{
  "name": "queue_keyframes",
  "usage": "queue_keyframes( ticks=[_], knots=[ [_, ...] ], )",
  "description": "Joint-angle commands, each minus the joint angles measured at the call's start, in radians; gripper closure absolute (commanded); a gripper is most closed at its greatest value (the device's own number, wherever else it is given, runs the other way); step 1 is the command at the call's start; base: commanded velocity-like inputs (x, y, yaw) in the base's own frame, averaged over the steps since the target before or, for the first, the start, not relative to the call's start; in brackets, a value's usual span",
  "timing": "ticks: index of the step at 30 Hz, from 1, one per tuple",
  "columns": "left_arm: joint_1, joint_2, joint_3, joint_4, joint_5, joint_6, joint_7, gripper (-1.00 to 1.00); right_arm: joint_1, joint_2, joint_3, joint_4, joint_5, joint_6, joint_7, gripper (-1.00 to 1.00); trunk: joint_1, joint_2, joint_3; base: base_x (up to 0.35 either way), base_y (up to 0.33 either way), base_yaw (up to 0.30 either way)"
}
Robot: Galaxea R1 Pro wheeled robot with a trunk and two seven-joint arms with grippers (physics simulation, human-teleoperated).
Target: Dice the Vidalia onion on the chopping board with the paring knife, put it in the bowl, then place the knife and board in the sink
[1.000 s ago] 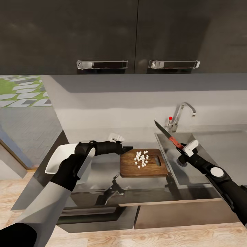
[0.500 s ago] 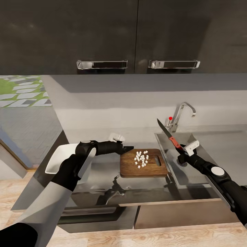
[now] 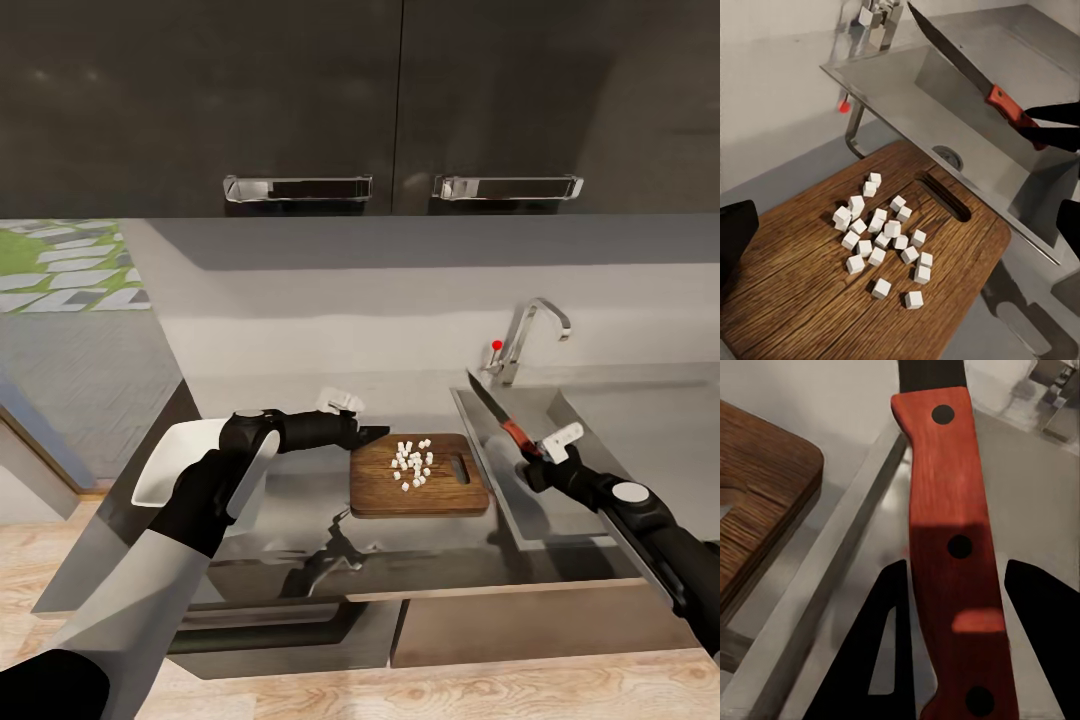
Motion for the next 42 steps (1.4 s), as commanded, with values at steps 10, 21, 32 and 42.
queue_keyframes(
  ticks=[10, 21, 32, 42],
  knots=[
    [-0.001, 0.000, 0.000, -0.001, 0.005, 0.007, 0.000, -1.00, -0.001, -0.002, -0.076, -0.001, -0.010, 0.017, 0.001, 1.00, 0.001, -0.002, -0.002, 0.000, -0.006, 0.000],
    [-0.001, 0.000, 0.001, -0.001, 0.005, 0.007, 0.000, -1.00, -0.001, -0.002, -0.099, -0.001, -0.010, 0.017, 0.001, 1.00, 0.001, -0.002, -0.002, 0.000, -0.199, 0.000],
    [-0.001, 0.000, 0.000, -0.001, 0.005, 0.007, 0.000, -1.00, -0.001, -0.002, -0.095, -0.001, -0.009, 0.018, 0.001, 1.00, 0.001, -0.002, -0.002, 0.049, -0.099, 0.000],
    [-0.001, 0.000, 0.001, 0.000, 0.005, 0.007, 0.000, -1.00, -0.001, 0.007, -0.096, 0.104, -0.006, 0.117, -0.053, 1.00, 0.001, -0.002, -0.002, 0.055, -0.136, 0.000]
  ],
)
